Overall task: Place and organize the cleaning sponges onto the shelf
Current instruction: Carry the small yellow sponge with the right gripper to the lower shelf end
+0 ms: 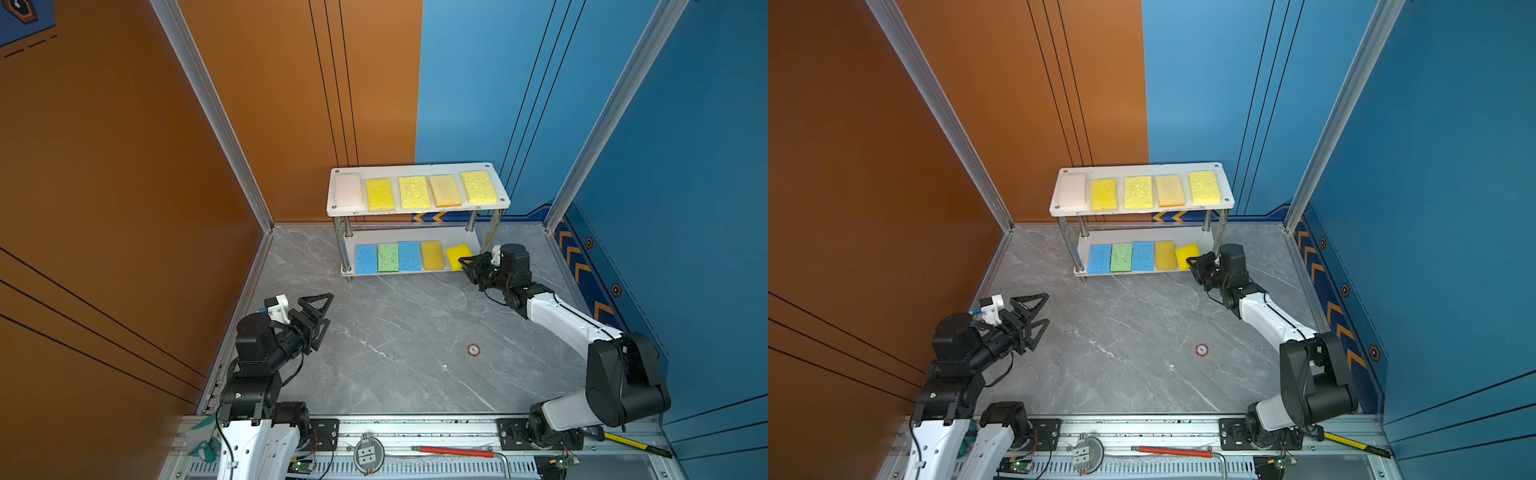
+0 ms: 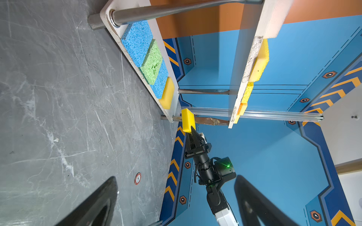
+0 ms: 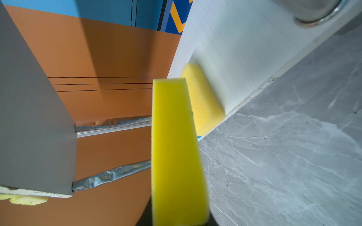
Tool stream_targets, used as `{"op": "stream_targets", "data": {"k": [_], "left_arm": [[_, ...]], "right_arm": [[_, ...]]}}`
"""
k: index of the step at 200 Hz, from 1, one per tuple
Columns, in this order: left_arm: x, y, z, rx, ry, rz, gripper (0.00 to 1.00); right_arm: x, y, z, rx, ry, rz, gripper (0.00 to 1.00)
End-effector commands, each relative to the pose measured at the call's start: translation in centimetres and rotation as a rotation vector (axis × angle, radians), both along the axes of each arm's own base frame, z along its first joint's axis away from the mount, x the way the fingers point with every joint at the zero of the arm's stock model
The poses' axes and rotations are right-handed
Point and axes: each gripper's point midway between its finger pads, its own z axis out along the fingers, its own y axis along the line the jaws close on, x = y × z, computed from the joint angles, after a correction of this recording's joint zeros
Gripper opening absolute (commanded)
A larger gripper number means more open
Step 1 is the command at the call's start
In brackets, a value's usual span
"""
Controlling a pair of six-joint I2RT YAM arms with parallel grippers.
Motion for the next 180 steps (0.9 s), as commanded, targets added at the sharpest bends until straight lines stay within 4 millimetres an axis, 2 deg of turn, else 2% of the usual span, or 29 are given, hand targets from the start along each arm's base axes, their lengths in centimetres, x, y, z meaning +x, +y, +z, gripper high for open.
{"op": "stream_targets", "data": {"k": [1, 30, 66, 84, 129, 154, 169, 180], "left_arm": [[-0.6, -0.3, -0.7, 0.001, 0.013, -0.035, 0.94], [-0.6, -0.1, -1.0, -0.012, 0.024, -0.035, 0.95], [-0.7, 0.3, -0.9, -0.030, 0.030, -0.033, 0.95], [-0.7, 0.5, -0.9, -0.038, 0.032, -0.032, 0.98], [-0.9, 0.7, -0.9, -0.058, 0.037, -0.032, 1.00], [-1.0, 0.8, -1.0, -0.065, 0.038, -0.027, 0.98], [-1.0, 0.8, -1.2, -0.070, 0.041, -0.022, 0.98], [-1.0, 0.9, -1.4, -0.075, 0.047, -0.017, 0.98]], "right_arm": [[2.2, 0.5, 2.1, 0.004, -0.088, 0.015, 0.21], [4.2, 0.5, 0.9, 0.005, -0.080, -0.013, 0.21], [5.5, 0.0, -0.6, -0.006, -0.067, -0.064, 0.21], [5.8, -0.3, -1.6, -0.016, -0.055, -0.086, 0.21], [6.5, -1.4, -2.5, -0.029, -0.057, -0.124, 0.21], [6.7, -1.6, -3.1, -0.021, -0.050, -0.129, 0.22], [6.7, -1.5, -3.4, -0.015, -0.049, -0.133, 0.24], [6.6, -1.5, -3.5, -0.011, -0.046, -0.140, 0.31]]}}
